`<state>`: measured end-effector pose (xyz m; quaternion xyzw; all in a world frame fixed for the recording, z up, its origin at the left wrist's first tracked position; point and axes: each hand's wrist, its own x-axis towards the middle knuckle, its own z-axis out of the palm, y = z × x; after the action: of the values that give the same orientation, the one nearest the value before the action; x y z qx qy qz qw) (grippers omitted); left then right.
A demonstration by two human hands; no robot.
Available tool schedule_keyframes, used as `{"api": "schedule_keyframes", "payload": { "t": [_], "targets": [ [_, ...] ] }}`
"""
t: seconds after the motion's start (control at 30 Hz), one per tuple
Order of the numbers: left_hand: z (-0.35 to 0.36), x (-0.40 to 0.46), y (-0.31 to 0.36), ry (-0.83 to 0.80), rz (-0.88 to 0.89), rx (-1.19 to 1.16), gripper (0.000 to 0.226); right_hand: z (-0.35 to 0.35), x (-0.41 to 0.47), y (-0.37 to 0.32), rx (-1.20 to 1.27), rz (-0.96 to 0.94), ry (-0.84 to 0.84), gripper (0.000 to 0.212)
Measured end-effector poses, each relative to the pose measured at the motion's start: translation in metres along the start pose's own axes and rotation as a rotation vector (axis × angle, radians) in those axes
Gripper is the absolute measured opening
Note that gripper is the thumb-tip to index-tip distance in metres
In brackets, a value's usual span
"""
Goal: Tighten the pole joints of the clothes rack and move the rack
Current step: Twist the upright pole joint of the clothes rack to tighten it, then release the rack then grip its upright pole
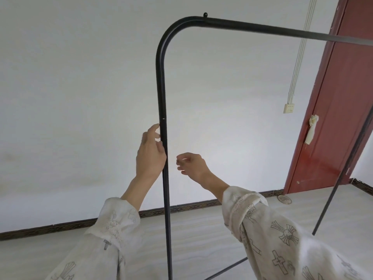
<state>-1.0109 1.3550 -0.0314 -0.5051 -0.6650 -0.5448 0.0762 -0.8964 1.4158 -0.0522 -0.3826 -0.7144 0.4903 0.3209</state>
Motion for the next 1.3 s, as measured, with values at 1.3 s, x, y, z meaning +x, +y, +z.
{"api": "schedule_keyframes", "payload": {
  "t": [1.3],
  "targets": [
    [0.668, -0.172, 0.36, -0.946, 0.028, -0.252, 0.024, -0.775, -0.114, 0.324, -0.69, 0.184, 0.214, 0.033]
  ]
}}
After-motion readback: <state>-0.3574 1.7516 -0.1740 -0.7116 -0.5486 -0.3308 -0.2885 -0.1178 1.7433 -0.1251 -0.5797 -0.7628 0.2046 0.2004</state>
